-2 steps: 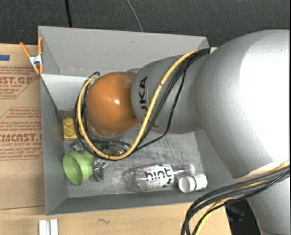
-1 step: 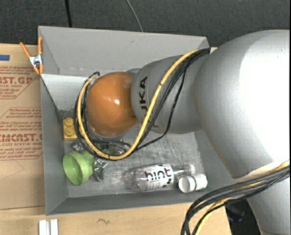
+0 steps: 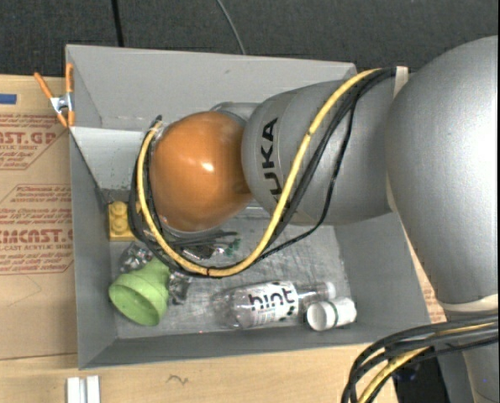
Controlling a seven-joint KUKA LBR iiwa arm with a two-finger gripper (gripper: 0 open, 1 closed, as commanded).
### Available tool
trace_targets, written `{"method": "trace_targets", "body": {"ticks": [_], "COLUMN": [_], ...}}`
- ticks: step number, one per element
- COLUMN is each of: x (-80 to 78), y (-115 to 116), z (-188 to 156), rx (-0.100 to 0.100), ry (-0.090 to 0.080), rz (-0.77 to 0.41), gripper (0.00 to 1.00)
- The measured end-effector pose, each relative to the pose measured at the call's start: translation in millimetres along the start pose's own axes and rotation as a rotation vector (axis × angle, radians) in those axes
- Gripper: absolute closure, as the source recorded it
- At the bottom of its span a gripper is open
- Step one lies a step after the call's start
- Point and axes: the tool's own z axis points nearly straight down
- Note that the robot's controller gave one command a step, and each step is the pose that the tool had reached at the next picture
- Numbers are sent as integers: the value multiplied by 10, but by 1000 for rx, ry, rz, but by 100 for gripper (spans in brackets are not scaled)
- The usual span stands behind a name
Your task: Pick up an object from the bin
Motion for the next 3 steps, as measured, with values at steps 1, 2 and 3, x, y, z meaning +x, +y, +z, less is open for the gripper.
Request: {"method": "trace_targets", "body": {"ticks": [1,2,3], "x": [1,-92,66], "y": [0,-156,-160], "z": [1,-445,-932], "rx": [0,-4,0], "ry": [0,5,2], "rz": [0,7,10], "gripper": [100,100,100]}}
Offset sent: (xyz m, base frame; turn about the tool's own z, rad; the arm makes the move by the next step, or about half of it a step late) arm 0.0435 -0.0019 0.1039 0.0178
